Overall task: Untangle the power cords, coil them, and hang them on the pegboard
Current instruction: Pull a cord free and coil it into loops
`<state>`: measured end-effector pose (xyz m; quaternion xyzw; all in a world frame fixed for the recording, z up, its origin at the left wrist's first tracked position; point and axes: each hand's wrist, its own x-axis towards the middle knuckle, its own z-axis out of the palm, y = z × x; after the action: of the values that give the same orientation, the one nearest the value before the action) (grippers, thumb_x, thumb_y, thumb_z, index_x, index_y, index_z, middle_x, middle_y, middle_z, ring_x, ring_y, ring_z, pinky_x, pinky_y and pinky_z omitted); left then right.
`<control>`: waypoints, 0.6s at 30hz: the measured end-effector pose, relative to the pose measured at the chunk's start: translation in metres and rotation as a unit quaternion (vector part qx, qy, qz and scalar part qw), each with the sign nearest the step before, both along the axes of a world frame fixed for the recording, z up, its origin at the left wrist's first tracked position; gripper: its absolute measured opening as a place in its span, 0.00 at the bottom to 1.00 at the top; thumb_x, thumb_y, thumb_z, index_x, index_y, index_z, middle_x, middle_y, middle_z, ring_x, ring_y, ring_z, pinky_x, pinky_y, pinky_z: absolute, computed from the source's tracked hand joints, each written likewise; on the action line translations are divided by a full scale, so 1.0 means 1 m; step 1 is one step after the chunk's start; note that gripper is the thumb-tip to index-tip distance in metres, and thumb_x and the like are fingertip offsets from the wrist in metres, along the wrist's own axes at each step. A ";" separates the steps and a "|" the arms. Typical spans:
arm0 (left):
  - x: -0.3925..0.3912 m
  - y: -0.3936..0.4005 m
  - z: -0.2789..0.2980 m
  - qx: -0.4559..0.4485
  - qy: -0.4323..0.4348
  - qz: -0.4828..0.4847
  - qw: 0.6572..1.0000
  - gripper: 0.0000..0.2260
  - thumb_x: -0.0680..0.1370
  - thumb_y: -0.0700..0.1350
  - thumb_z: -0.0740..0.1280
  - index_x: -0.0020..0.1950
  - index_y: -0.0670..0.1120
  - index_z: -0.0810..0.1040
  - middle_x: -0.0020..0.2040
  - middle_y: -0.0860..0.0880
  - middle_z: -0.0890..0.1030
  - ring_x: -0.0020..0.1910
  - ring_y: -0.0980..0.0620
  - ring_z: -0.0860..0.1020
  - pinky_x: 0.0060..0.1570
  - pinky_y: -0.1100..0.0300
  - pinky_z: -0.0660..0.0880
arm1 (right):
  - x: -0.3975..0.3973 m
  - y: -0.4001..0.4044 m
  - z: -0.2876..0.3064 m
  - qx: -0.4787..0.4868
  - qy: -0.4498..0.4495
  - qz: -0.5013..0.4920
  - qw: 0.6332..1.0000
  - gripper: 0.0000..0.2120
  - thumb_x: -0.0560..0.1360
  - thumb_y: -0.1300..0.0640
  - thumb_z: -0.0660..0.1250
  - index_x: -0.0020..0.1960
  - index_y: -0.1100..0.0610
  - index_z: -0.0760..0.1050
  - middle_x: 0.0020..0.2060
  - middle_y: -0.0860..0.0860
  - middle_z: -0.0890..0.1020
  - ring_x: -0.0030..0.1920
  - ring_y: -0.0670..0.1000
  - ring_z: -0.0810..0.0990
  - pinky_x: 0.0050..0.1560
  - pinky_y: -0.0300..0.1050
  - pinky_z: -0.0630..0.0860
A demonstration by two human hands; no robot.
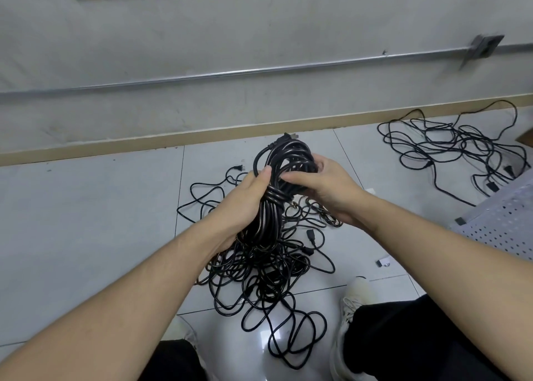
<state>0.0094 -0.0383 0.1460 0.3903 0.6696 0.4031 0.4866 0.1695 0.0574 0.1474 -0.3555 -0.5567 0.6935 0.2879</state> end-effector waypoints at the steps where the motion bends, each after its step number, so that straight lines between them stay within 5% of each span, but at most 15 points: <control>1: 0.000 -0.001 -0.001 -0.003 -0.021 0.003 1.000 0.27 0.82 0.68 0.55 0.77 0.57 0.68 0.72 0.56 0.76 0.71 0.54 0.73 0.76 0.48 0.65 | 0.001 0.001 0.001 0.003 0.000 0.014 1.000 0.15 0.74 0.67 0.73 0.60 0.64 0.78 0.54 0.59 0.85 0.54 0.58 0.85 0.62 0.55 0.80; 6: 0.008 -0.006 -0.004 -0.015 -0.052 0.018 0.998 0.31 0.77 0.73 0.55 0.73 0.58 0.72 0.67 0.53 0.80 0.68 0.50 0.77 0.73 0.43 0.69 | 0.001 0.003 0.005 0.013 -0.031 0.028 0.999 0.16 0.76 0.71 0.66 0.63 0.65 0.75 0.51 0.59 0.84 0.50 0.55 0.83 0.51 0.48 0.80; 12: 0.016 -0.007 -0.003 0.012 -0.093 0.016 0.995 0.17 0.84 0.64 0.56 0.65 0.59 0.77 0.50 0.55 0.86 0.48 0.55 0.83 0.59 0.50 0.77 | 0.008 0.006 0.010 0.006 -0.030 0.043 0.999 0.18 0.76 0.73 0.65 0.63 0.61 0.77 0.48 0.55 0.84 0.47 0.52 0.84 0.45 0.43 0.79; 18: 0.021 -0.004 -0.003 0.022 -0.112 0.015 0.993 0.13 0.86 0.59 0.55 0.63 0.58 0.76 0.47 0.53 0.87 0.42 0.55 0.84 0.53 0.52 0.77 | 0.008 0.001 0.009 0.044 -0.049 0.018 0.998 0.06 0.82 0.59 0.66 0.57 0.56 0.80 0.45 0.52 0.86 0.44 0.50 0.85 0.43 0.42 0.80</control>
<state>0.0299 -0.0426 0.1434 0.3432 0.6076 0.4659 0.5440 0.1771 0.0585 0.1560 -0.3654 -0.6066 0.6553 0.2630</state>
